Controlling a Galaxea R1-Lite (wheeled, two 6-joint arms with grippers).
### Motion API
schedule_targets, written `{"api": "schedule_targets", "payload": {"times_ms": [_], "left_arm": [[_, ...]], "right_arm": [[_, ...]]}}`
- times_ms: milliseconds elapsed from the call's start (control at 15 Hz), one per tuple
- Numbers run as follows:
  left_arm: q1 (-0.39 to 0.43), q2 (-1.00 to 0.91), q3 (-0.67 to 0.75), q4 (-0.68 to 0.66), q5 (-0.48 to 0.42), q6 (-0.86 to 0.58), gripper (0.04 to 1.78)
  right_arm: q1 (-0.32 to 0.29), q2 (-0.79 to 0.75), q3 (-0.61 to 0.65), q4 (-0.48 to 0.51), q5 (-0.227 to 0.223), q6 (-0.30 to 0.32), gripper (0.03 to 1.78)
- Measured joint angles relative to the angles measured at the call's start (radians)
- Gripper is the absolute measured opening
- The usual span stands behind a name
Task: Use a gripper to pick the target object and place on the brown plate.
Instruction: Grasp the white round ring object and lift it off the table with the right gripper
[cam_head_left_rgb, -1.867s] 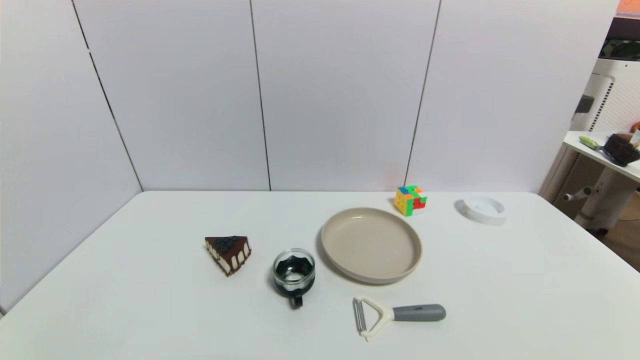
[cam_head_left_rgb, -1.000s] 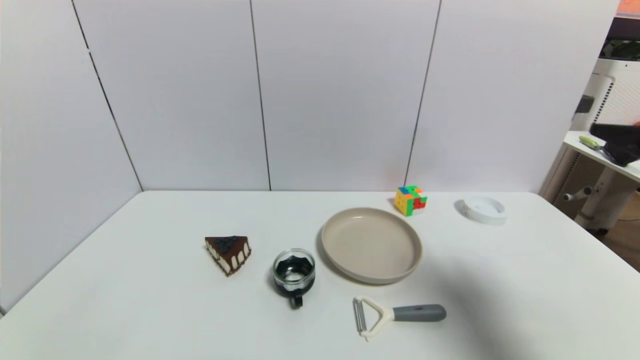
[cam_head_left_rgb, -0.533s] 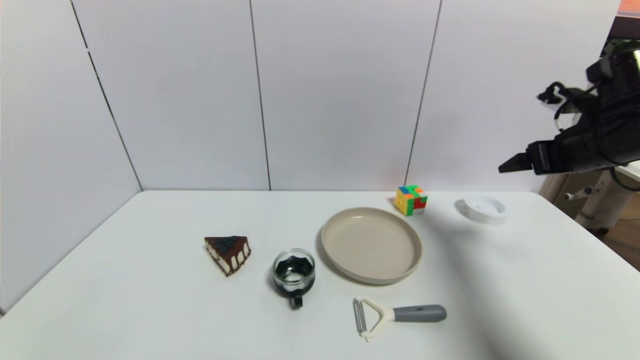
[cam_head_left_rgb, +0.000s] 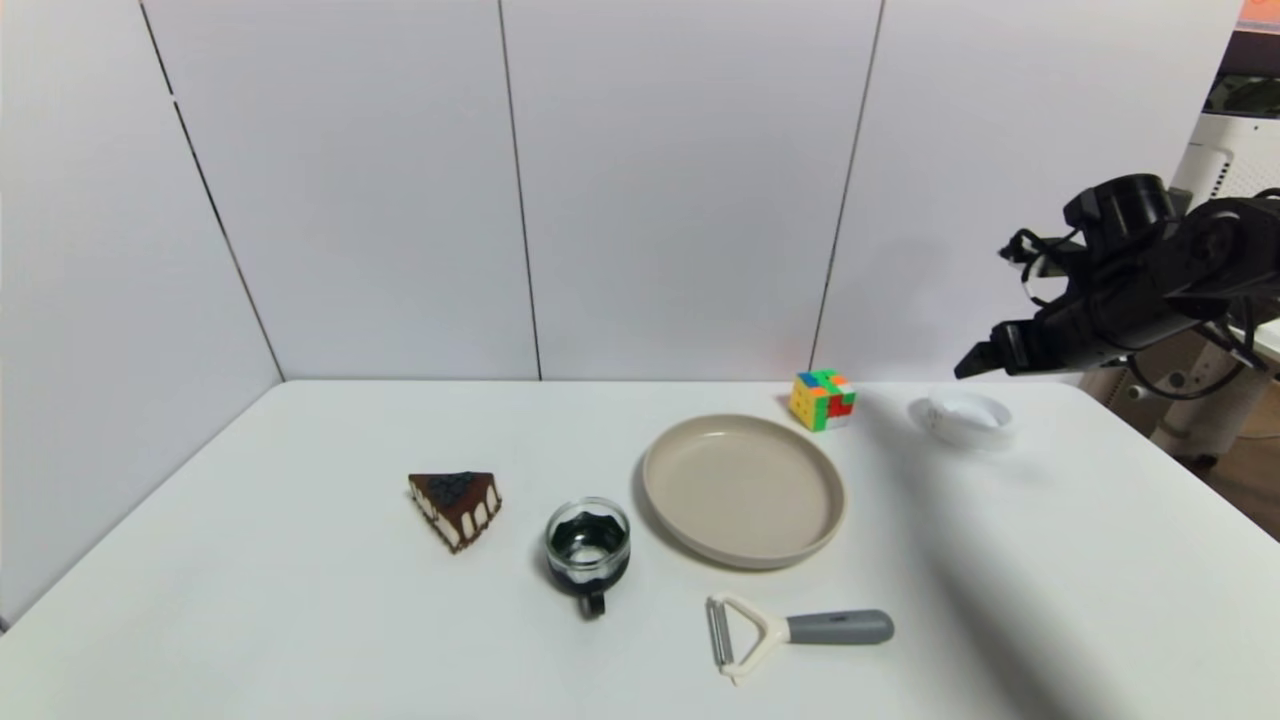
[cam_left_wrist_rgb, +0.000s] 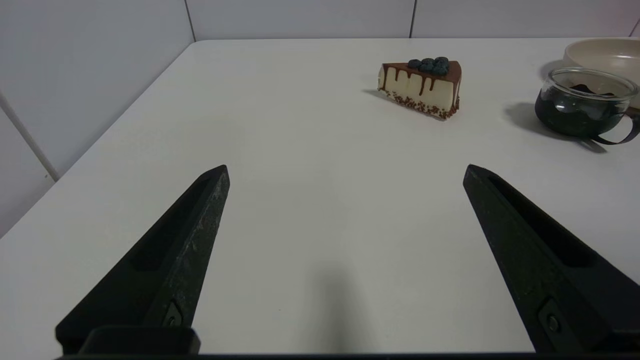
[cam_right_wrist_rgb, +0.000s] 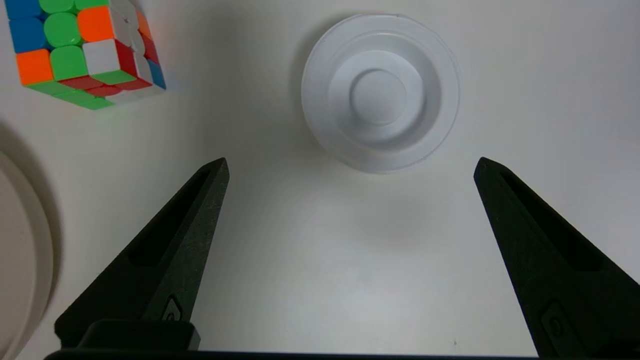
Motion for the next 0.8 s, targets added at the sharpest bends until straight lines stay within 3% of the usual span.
{"api": "schedule_targets", "payload": {"times_ms": [800], "left_arm": [[0.000,0.000,0.000,0.000,0.000,0.000,1.69]], "right_arm": [[0.004,0.203,-0.176,0.041,0.004,-0.005,1.69]]}}
